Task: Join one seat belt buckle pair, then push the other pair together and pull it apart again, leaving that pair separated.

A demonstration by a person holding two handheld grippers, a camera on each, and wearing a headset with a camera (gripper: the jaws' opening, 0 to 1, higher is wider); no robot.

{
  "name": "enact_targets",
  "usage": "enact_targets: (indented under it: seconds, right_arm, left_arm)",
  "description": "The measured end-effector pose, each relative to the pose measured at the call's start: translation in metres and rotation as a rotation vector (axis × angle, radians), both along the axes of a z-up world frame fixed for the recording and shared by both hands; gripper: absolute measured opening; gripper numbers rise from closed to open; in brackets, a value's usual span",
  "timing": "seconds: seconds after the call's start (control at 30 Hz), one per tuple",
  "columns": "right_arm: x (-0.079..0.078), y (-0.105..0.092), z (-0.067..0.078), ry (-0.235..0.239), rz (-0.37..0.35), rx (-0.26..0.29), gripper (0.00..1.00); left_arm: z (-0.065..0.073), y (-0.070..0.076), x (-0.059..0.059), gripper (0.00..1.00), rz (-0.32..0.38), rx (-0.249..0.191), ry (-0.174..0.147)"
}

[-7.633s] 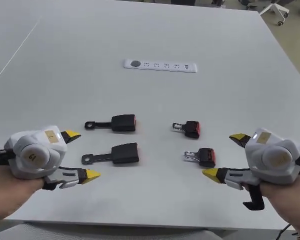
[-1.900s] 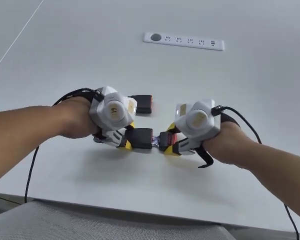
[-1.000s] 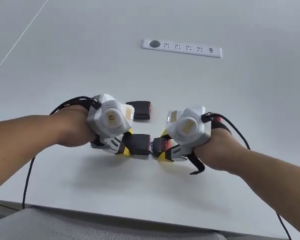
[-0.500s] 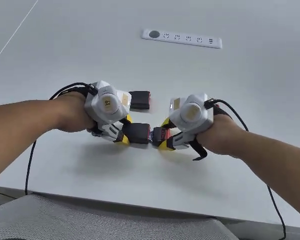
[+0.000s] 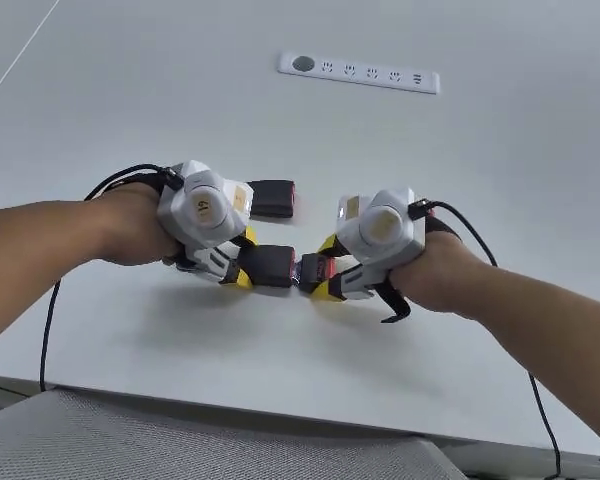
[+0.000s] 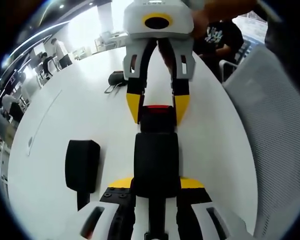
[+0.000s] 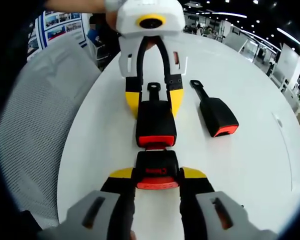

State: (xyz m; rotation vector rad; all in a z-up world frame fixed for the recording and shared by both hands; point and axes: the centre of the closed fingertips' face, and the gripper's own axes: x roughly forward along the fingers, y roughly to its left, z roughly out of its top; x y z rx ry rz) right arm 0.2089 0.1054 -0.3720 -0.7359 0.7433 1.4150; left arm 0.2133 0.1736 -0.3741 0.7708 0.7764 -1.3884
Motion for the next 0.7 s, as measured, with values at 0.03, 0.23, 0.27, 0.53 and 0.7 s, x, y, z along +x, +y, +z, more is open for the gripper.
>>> enact_targets:
  seconds: [0.03, 0.23, 0.27, 0.53, 0.7]
  right_arm:
    - [0.0003, 0.0002, 0.0002, 0.003, -0.001, 0.004, 0.33]
    - [0.0010, 0.0009, -0.0002, 0.001, -0.013, 0.004, 0.33]
    - [0.0010, 0.0010, -0.0003, -0.003, -0.014, -0.003, 0.33]
    - [0.0009, -0.0002, -0.0015, -0.012, 0.001, -0.034, 0.34]
    - [-0.0014, -0.0010, -0.0022, -0.017, 0.005, -0.055, 0.35]
  left_arm:
    - [0.0000, 0.0000, 0.0003, 0.31, 0.002, -0.002, 0.000]
    - [0.0006, 0.0004, 0.0004, 0.31, 0.011, -0.005, -0.010]
    - [0.0006, 0.0004, 0.0002, 0.31, 0.011, -0.004, -0.011]
    - [0.0012, 0.0001, -0.0002, 0.31, 0.013, -0.001, -0.017]
    - [0.0017, -0.0010, -0.0009, 0.32, 0.025, 0.015, -0.017]
